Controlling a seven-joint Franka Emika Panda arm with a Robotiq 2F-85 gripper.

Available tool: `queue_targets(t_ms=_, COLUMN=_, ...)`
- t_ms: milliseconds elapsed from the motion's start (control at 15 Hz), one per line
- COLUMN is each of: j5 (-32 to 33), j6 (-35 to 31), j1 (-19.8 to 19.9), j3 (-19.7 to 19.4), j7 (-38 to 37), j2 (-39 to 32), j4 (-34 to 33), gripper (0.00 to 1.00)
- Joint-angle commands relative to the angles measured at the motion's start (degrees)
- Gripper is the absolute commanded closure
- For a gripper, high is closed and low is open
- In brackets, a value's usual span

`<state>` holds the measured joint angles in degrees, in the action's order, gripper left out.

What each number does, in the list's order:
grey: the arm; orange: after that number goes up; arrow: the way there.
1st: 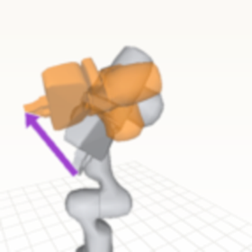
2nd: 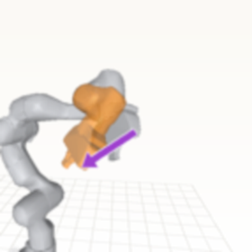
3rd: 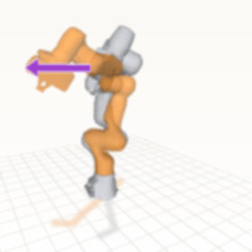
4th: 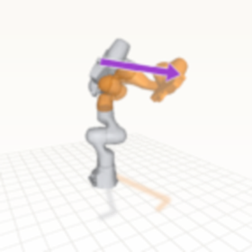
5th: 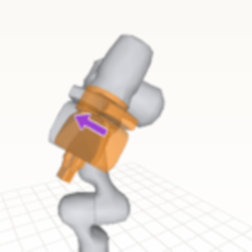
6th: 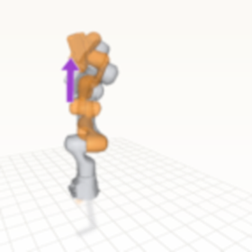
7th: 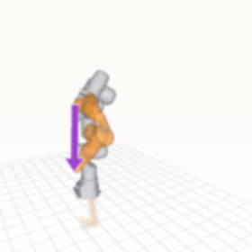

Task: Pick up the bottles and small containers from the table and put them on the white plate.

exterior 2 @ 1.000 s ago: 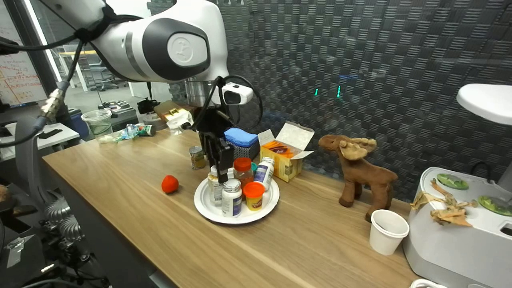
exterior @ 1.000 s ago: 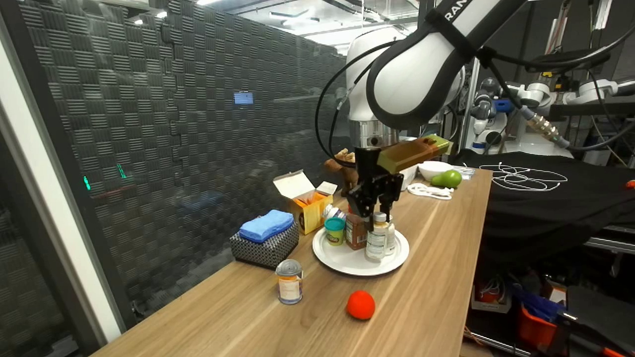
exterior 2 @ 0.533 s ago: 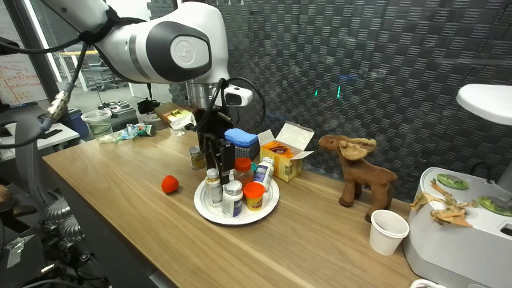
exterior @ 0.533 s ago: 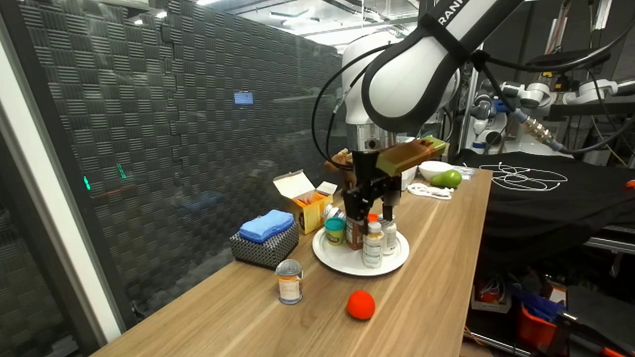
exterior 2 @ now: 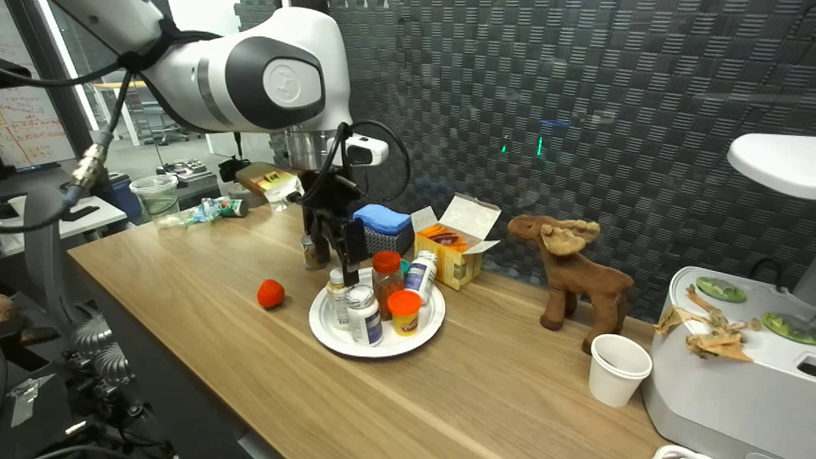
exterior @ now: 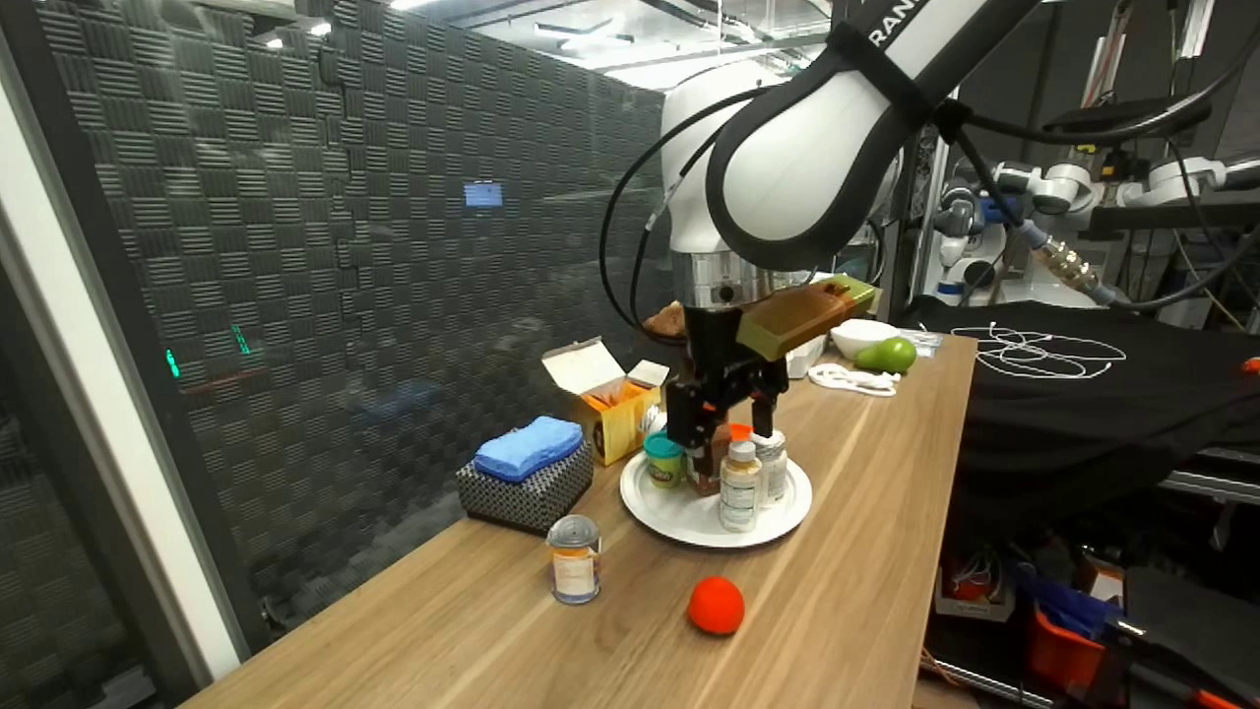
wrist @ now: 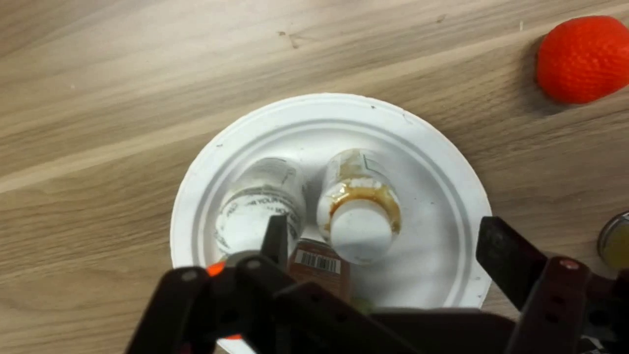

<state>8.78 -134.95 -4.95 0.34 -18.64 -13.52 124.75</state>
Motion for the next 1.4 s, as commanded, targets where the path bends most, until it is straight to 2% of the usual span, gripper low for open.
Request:
queue_targets(t_ms=0, j5=4.7, j6=0.4, j1=-3.2, j3=0.3, j7=-3.7, j2=4.0, j4=0.9, gripper=0.0)
queue_targets(t_ms=200, j5=11.1, j6=1.2, j1=-5.9, j3=1.1, j7=-8.2, j2=5.3, j4=0.2, gripper=0.0)
queue_targets(t_ms=400, j5=10.7, j6=3.6, j1=-7.5, j3=3.6, j7=-7.6, j2=3.2, j4=-2.2, gripper=0.0)
queue_targets(t_ms=600, j5=7.3, j6=5.6, j1=-7.7, j3=6.1, j7=-0.7, j2=-1.1, j4=-5.5, gripper=0.0)
queue_targets(t_ms=933, j5=3.7, j6=4.6, j1=-7.9, j3=8.9, j7=10.6, j2=-6.9, j4=-10.2, gripper=0.0)
queue_targets(t_ms=1333, j5=-1.3, j6=4.7, j1=-6.6, j3=9.6, j7=20.8, j2=-11.4, j4=-16.0, gripper=0.0)
